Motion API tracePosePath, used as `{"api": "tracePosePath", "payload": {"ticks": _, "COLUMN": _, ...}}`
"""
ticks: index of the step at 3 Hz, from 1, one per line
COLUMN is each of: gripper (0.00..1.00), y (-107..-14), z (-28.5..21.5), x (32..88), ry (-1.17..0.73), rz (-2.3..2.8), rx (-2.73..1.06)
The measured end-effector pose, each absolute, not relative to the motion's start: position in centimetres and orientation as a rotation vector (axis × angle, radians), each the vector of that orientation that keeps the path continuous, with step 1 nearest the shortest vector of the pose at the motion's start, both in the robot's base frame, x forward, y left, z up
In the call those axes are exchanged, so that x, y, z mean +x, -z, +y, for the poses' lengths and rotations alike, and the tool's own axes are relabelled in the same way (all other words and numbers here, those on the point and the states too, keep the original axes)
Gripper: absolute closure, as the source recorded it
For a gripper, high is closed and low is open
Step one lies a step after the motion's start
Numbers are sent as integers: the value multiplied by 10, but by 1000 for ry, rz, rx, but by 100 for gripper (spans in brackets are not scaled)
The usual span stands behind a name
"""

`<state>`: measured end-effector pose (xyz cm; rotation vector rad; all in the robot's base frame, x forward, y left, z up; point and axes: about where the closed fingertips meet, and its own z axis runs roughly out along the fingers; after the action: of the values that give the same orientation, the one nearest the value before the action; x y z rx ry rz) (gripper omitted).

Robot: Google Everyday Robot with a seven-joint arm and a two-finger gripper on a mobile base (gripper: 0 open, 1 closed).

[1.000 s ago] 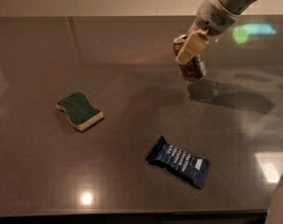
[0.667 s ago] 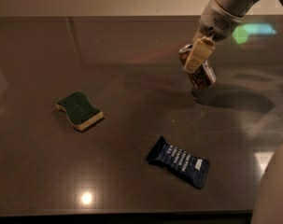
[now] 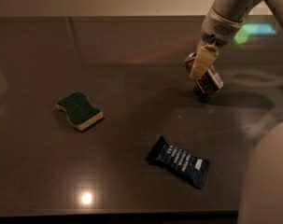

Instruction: Knock orange can over

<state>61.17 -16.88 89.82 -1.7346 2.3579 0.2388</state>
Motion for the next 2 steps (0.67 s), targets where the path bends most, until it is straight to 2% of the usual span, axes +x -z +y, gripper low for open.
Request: {"api": "tracePosePath", "payload": {"ticks": 2, "gripper": 12, "y": -886, "z": -169, "x": 617, "ry": -228, "rz": 2374, "rx": -1751}}
